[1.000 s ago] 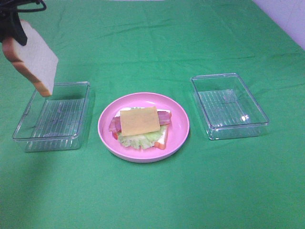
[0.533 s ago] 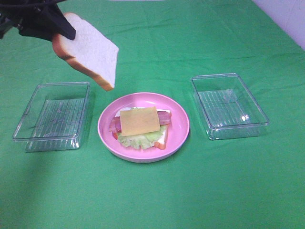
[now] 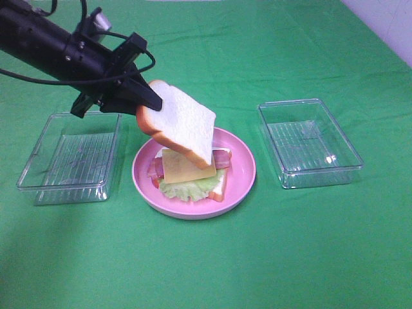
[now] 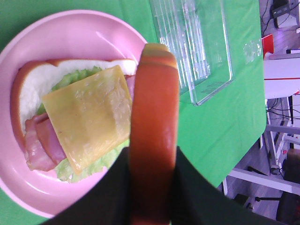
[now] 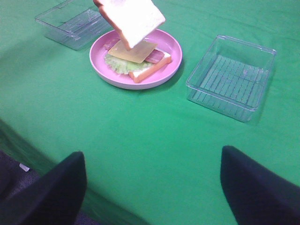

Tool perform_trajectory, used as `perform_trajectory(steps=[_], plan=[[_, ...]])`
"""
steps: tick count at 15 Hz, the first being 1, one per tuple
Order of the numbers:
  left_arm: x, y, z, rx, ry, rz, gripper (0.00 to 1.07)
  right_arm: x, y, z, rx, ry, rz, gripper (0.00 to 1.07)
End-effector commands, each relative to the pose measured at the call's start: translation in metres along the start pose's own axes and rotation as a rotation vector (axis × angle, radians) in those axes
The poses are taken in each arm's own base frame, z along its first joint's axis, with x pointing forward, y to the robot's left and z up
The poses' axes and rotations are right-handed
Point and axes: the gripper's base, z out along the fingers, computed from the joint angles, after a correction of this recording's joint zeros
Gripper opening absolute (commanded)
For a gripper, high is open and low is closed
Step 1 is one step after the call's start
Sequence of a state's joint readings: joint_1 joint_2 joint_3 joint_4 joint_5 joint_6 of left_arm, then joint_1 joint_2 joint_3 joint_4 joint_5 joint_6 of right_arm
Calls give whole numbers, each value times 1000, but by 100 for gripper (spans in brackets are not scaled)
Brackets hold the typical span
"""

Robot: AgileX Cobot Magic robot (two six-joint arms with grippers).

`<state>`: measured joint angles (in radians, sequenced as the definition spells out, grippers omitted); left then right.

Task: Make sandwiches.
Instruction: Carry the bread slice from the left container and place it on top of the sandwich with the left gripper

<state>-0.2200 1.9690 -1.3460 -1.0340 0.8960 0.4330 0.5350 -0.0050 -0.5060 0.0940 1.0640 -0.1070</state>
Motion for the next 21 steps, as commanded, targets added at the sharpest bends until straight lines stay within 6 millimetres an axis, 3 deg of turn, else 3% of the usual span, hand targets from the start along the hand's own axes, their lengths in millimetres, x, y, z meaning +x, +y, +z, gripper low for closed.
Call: perform_trajectory(steps=[1, 3, 8, 10, 11, 12, 13, 14, 19, 21], plan=[[4, 12, 29, 10, 35, -59, 0, 1, 0, -1, 6, -10, -16, 76], [6, 19, 40, 8, 62, -83, 0, 1, 0, -1, 6, -10, -16, 76], [7, 21, 41, 1, 65, -75, 1, 1, 0, -1, 6, -10, -16, 76], [7, 21, 41, 1, 65, -72, 22, 1, 0, -1, 6, -10, -16, 76], [6, 21, 41, -5, 54, -67, 44, 1, 0, -1, 6, -10, -16, 76], [5, 22, 41, -13, 40, -65, 58, 1, 0, -1, 6, -10, -16, 76], [4, 22, 41, -22, 30, -63, 69, 1, 0, -1, 6, -10, -16, 76], [3, 23, 41, -33, 20, -57, 73, 1, 0, -1, 6, -10, -16, 76], [1, 24, 37, -79, 9, -5, 73, 1, 0, -1, 6, -10, -16, 76], [-5, 11, 17, -130, -75, 84, 73, 1, 0, -1, 6, -10, -16, 76]])
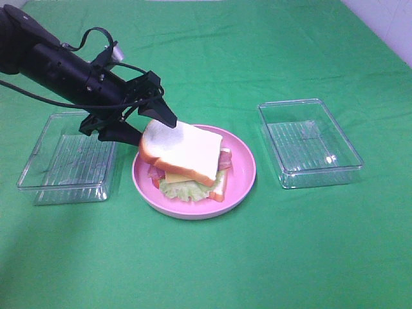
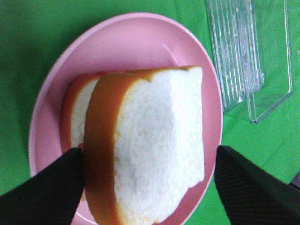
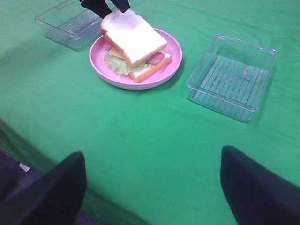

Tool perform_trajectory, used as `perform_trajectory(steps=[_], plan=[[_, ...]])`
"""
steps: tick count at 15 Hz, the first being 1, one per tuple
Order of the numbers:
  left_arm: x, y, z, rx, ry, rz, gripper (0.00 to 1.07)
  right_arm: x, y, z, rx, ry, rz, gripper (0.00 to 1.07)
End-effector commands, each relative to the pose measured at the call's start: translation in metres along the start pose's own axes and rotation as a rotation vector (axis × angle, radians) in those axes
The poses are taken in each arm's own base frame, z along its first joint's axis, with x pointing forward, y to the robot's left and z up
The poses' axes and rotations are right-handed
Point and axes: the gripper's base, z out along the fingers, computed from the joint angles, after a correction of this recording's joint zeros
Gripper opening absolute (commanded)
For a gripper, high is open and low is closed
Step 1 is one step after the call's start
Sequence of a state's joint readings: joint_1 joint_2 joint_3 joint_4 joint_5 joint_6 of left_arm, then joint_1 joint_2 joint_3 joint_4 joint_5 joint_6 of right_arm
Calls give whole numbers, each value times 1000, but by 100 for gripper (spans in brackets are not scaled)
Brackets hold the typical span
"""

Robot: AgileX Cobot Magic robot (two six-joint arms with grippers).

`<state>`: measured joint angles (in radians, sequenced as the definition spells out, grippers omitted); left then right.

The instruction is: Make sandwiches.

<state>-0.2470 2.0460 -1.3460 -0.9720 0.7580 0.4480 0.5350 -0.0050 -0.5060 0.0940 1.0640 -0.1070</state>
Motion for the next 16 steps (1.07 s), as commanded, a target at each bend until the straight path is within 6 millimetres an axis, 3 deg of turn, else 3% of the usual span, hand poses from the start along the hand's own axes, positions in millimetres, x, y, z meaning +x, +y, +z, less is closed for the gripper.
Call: perform_trajectory(steps=[1, 6, 9, 12, 15, 16], plan=[[-4, -17, -22, -29, -77, 88, 73, 1, 0, -1, 6, -10, -16, 76], [-4, -45, -64, -28, -157, 191, 73, 1, 0, -1, 6, -10, -16, 76], [7, -73, -112, -42, -201, 287, 73, 1, 0, -1, 6, -10, -16, 76], [36, -97, -173, -143, -220, 367, 73, 1, 0, -1, 6, -10, -16, 76], [80, -111, -235, -282, -219, 418, 73, 1, 0, -1, 6, -10, -16, 76], [89, -112, -245, -305, -221, 421, 73, 1, 0, -1, 6, -10, -16, 76]])
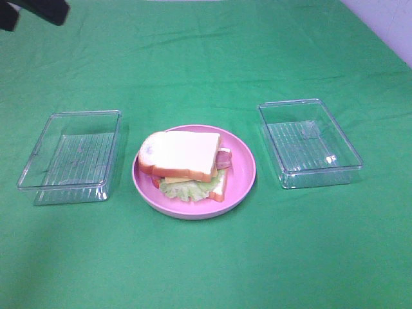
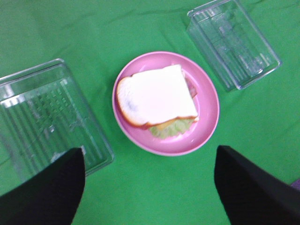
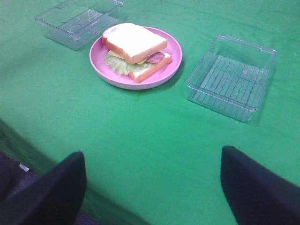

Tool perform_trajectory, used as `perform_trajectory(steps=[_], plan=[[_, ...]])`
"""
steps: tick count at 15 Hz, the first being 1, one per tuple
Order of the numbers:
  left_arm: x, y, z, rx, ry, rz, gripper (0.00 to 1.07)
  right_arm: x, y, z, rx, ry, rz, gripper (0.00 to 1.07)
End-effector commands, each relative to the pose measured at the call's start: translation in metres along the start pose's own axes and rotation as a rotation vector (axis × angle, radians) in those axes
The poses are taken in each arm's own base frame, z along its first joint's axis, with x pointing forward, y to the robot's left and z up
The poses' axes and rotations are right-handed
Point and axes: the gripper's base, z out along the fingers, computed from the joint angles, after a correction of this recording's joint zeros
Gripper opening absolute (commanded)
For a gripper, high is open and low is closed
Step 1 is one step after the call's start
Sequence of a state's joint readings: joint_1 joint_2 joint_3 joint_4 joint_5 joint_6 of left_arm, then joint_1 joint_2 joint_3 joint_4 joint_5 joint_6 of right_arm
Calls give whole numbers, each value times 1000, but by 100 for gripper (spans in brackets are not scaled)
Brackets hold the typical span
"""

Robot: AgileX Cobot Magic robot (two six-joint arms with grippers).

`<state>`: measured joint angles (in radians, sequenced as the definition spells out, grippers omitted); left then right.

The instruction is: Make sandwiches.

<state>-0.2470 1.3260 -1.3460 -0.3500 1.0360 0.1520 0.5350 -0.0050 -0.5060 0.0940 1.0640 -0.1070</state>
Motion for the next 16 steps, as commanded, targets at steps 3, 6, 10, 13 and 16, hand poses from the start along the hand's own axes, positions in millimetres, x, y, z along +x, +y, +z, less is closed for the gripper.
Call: perform_trajectory(steps=[3, 6, 10, 13, 16], plan=[[69, -11, -73, -117, -39, 39, 73, 1, 0, -1, 6, -10, -16, 76], [134, -11, -84, -117, -54, 42, 73, 1, 0, -1, 6, -10, -16, 76], [208, -10, -91, -125, -126, 76, 73, 1, 0, -1, 6, -10, -16, 76], [251, -12, -103, -119, -225, 123, 73, 1, 0, -1, 6, -10, -16, 76], [276, -16, -113, -110, -337, 204, 73, 1, 0, -1, 6, -10, -16, 76]])
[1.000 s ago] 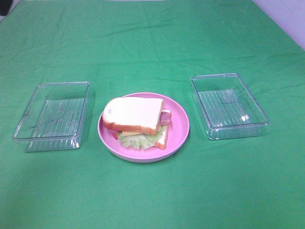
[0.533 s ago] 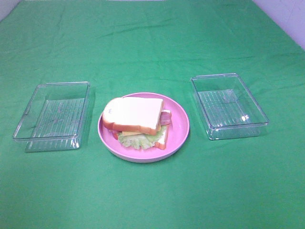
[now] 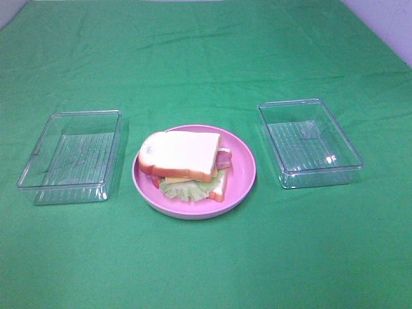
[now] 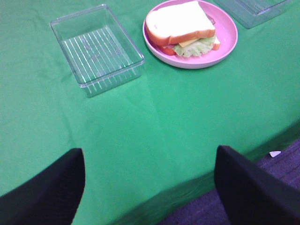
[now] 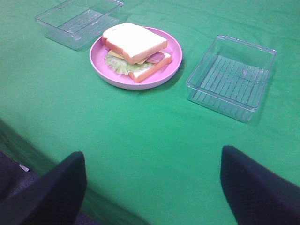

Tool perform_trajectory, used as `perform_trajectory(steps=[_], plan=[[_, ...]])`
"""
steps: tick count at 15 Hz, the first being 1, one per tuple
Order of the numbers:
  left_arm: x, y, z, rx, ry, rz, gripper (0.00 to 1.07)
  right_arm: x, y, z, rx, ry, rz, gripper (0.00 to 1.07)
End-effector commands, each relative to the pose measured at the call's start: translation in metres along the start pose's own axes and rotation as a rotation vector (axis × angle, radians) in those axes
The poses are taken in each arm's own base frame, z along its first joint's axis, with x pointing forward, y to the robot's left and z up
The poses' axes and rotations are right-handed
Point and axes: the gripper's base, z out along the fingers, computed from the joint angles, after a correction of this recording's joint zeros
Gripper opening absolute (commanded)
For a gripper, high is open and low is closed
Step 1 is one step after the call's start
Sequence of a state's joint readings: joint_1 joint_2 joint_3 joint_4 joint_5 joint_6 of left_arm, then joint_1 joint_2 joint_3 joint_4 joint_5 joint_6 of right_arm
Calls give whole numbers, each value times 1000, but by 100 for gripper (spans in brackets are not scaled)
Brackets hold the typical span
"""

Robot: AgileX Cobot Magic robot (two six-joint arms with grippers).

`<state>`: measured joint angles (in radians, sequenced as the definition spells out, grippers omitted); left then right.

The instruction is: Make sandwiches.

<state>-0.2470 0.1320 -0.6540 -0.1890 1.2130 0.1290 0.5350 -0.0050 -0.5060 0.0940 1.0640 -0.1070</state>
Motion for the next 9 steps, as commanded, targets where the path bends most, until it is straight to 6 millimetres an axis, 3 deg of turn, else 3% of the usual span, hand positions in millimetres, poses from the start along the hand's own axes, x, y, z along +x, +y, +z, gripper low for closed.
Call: perform_trajectory(steps=[1, 4, 9], plan=[[14, -6, -4, 50, -71, 86, 73, 1, 0, -1, 6, -10, -16, 76], [22, 1, 17, 10, -42, 85, 73, 1, 0, -1, 5, -10, -15, 76], [20, 7, 24, -42, -95, -7, 73, 1, 0, -1, 1, -10, -14, 76]])
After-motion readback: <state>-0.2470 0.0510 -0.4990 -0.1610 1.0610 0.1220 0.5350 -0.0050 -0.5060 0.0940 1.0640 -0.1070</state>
